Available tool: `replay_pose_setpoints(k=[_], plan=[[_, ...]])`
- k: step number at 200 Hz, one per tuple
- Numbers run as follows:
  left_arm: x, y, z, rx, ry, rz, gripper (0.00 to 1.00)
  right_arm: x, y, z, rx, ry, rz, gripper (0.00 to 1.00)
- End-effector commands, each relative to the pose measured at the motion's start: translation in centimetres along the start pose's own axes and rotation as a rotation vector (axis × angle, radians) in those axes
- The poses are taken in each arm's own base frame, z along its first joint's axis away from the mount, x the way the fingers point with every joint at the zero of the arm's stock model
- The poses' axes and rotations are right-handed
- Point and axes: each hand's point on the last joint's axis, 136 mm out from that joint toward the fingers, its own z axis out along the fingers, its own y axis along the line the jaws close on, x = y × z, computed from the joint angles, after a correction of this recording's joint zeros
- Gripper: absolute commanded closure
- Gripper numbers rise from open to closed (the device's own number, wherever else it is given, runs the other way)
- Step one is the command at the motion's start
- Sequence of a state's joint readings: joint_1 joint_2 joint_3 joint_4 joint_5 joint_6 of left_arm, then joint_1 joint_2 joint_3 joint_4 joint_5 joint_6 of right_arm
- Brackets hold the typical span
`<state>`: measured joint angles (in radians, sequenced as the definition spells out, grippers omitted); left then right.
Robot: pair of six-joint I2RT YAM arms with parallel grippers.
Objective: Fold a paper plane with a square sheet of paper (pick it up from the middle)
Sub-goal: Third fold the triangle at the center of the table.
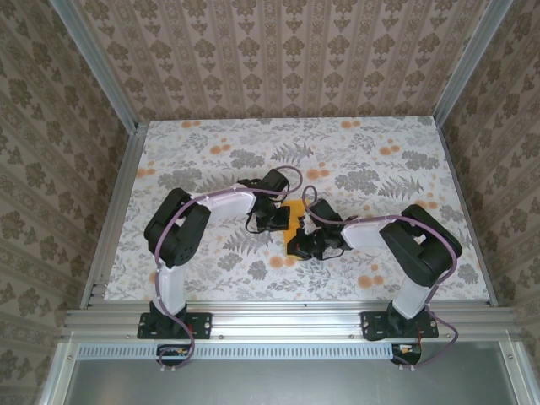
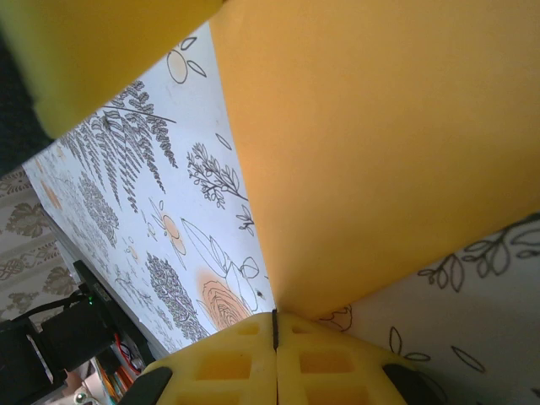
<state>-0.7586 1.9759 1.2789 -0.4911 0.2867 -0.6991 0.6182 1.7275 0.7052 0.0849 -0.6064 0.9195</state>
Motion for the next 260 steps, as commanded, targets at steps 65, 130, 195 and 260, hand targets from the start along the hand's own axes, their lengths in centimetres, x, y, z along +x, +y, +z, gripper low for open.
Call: replay_pose_setpoints(k=[65,130,195,260], plan=[[3.6,6.6,2.8,-0.243,0.123,-0.037,1.0,-3.5,1.1,-4.6,0.034,-0.224,-0.052,0.9],[3.3,6.2,2.6,-0.231,0.116,-0.031,1.0,-6.0,0.6,-2.7,0.085,-0.19,-0.072,0.91],[1.6,3.6,0.8,-0.152,0.06,0.013,1.0,-5.4,-3.0,-1.7,0.172,-0.173,0.013,0.92],[-1.5,-1.3,-3.2,0.057,-0.078,0.025,0.97,-5.1,-4.9,-1.1,0.224,-0.168,0.084,0.93]])
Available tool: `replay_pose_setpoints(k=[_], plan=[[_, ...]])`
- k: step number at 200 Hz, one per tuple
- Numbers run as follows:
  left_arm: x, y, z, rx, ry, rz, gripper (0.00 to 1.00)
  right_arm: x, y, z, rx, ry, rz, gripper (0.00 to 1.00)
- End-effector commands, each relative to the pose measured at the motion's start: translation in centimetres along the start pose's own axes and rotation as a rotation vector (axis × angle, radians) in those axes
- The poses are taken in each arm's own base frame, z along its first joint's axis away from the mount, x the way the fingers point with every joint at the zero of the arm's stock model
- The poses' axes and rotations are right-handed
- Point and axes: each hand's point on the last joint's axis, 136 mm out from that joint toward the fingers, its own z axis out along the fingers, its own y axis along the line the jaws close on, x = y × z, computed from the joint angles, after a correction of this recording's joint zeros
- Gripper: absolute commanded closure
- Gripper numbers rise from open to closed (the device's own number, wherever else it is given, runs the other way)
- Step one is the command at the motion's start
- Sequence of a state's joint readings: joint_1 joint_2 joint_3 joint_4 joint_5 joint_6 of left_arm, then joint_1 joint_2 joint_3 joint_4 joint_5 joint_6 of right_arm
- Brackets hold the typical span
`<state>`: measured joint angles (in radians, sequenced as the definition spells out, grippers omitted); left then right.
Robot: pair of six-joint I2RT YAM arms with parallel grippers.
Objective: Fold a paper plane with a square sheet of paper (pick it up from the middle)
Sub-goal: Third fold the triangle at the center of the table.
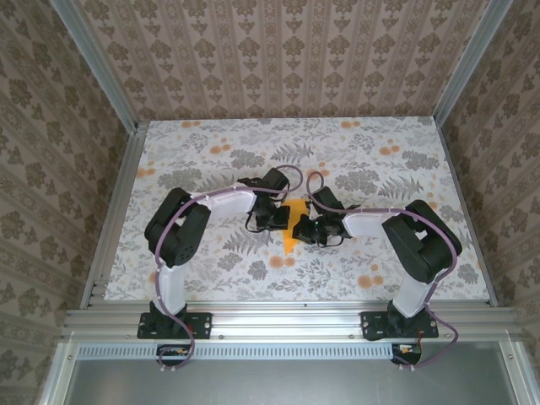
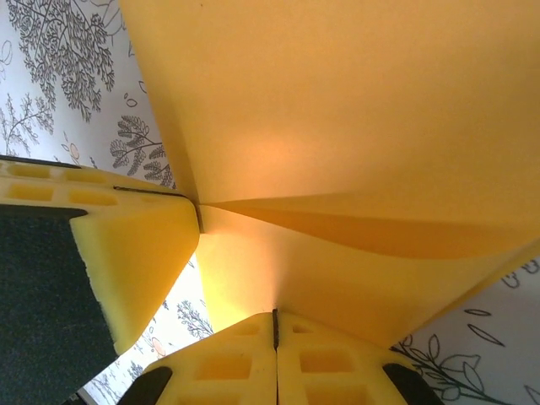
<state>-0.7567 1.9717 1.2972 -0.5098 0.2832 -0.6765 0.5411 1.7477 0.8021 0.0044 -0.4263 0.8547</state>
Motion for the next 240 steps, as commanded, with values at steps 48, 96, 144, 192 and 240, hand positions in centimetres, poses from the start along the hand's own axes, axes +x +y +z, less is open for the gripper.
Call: replay_pose_setpoints(k=[48,96,144,192,240], plan=[[1.8,-0.9,-3.6,0.188,-0.07,-0.053,0.92,0.8,-4.1,1.2,0.14,0.014,0.13,0.94],[4.3,-2.3,-2.2,0.345,0.005,-0.065,0.95,0.2,-3.6,1.5,0.111,-0.015,0.202,0.94],[4.8,-2.5,-0.6,0.34,0.063,-0.065,0.99,-0.2,-3.1,1.4,0.099,-0.028,0.218,0.94],[6.3,0.1,0.8,0.203,0.131,-0.075,1.0,-0.2,-2.9,1.5,0.087,-0.023,0.22,0.94],[8.9,3.8,1.7,0.043,0.213,-0.084,1.0,-1.3,-2.6,1.0,0.035,-0.042,0.143,0.93]])
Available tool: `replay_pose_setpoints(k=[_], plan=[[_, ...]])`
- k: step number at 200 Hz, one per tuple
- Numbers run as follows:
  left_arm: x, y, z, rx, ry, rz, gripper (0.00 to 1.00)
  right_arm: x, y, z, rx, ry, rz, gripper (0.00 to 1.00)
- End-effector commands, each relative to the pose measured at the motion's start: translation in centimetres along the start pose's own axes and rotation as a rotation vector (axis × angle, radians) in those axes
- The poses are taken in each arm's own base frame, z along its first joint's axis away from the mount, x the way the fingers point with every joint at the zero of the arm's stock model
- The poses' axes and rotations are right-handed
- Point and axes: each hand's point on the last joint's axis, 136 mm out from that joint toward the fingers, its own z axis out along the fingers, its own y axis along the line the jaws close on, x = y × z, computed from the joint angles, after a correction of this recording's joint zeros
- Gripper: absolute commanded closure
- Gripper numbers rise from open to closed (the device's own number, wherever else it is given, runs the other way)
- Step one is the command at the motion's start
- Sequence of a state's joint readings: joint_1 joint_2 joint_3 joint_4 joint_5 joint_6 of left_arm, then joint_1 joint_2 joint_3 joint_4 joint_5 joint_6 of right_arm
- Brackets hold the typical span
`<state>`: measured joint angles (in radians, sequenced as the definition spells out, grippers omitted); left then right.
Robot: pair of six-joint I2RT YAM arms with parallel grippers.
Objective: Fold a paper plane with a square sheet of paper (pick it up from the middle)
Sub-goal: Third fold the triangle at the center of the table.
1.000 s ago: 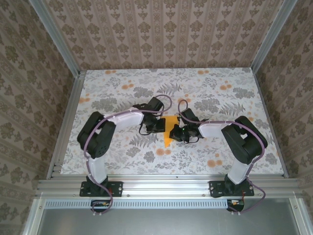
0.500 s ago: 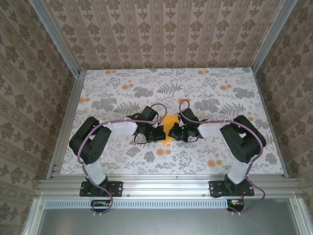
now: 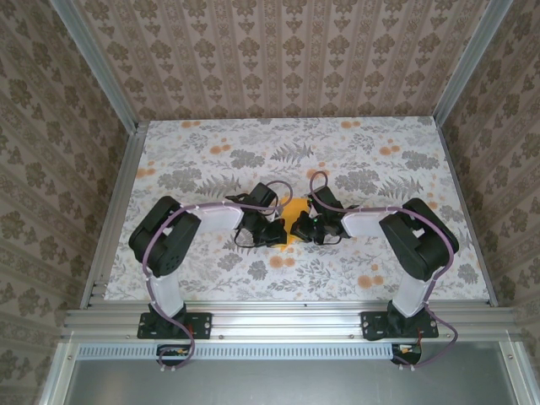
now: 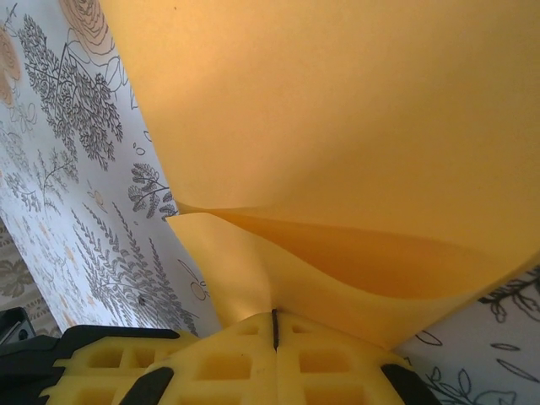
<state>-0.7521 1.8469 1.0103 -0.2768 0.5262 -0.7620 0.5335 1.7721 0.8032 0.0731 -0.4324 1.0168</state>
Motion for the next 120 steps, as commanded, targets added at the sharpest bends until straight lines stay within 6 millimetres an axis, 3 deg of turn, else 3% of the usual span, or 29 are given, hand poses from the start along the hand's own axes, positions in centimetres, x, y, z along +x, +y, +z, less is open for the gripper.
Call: replay_pose_setpoints(k=[1,32,65,120], plan=[[3.0,5.0,0.8,-0.192,0.105,-0.045,1.0,-0.8,-3.0,0.4,0.068,-0.024,-0.01,0.92],[4.3,7.1,0.7,-0.274,0.15,-0.044,1.0,-2.2,-2.0,-0.1,0.015,-0.054,-0.148,0.92],[5.2,8.6,0.8,-0.329,0.185,-0.042,1.0,-3.8,-2.6,-0.6,0.026,-0.087,-0.232,0.92],[5.2,8.9,0.9,-0.346,0.192,-0.035,1.0,-7.8,-4.2,-1.8,0.036,-0.165,-0.212,0.92]])
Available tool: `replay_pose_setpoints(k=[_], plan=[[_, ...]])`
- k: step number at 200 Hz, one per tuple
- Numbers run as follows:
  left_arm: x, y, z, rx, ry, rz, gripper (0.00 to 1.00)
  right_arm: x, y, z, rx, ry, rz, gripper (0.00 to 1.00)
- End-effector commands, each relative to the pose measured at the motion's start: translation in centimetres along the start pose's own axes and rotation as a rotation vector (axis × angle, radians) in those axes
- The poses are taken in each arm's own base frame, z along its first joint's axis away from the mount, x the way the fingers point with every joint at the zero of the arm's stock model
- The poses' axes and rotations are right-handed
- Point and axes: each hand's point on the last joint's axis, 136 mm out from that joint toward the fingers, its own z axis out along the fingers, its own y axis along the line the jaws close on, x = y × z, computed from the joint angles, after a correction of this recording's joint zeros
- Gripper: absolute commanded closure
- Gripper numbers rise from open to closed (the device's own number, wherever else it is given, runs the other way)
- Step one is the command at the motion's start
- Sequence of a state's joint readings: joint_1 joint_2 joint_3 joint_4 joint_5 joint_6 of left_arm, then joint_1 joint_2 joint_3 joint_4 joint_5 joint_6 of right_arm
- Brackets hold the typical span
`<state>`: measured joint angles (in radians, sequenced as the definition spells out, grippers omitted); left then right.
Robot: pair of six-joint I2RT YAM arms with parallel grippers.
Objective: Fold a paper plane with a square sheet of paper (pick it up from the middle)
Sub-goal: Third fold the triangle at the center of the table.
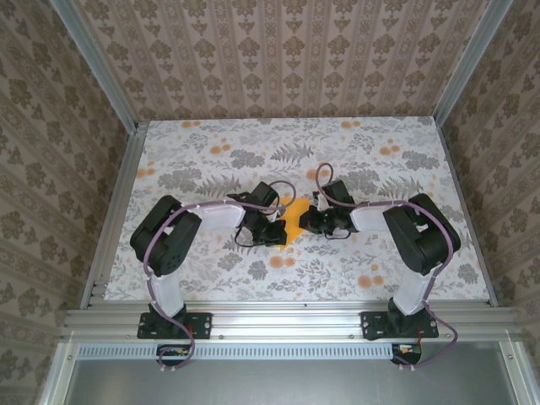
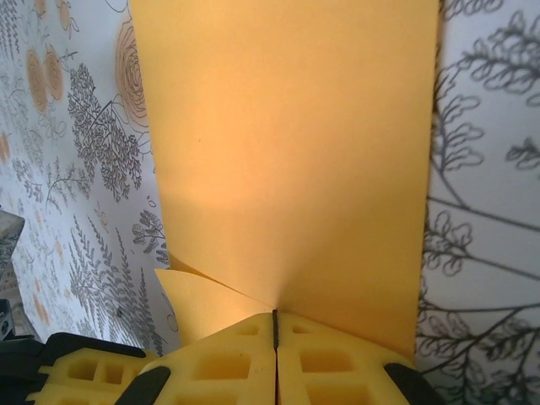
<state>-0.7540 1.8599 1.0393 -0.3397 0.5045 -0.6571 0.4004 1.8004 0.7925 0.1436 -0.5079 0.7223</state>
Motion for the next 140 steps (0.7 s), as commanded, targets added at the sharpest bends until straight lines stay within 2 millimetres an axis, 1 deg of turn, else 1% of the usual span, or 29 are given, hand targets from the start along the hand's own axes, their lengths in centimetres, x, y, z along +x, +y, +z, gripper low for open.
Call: replay_pose_setpoints(k=[1,20,35,53,64,82,95,109,140], plan=[[5.7,7.9,1.4,-0.295,0.187,-0.116,1.0,-3.4,-3.6,-0.7,0.106,-0.106,-0.008,0.92],[5.4,7.7,1.5,-0.289,0.178,-0.116,1.0,-4.8,-3.4,-1.9,0.103,-0.151,-0.022,0.92],[5.2,7.6,1.5,-0.289,0.171,-0.12,1.0,-5.4,-2.1,-3.1,0.085,-0.177,-0.053,0.92],[4.9,7.5,1.6,-0.288,0.162,-0.119,1.0,-5.2,-0.2,-4.4,0.04,-0.194,-0.076,0.91],[4.7,7.4,1.6,-0.285,0.159,-0.123,1.0,-4.4,0.8,-4.8,0.016,-0.186,-0.083,0.91],[4.7,7.4,1.7,-0.286,0.158,-0.125,1.0,-2.4,2.3,-4.5,-0.02,-0.157,-0.089,0.91],[4.6,7.4,1.7,-0.284,0.155,-0.123,1.0,-0.8,2.9,-3.8,-0.036,-0.129,-0.072,0.91],[4.6,7.4,1.7,-0.285,0.156,-0.123,1.0,0.4,3.0,-3.1,-0.051,-0.104,-0.04,0.92],[4.4,7.3,1.7,-0.283,0.154,-0.121,1.0,1.7,2.7,-1.2,-0.054,-0.054,0.001,0.93]])
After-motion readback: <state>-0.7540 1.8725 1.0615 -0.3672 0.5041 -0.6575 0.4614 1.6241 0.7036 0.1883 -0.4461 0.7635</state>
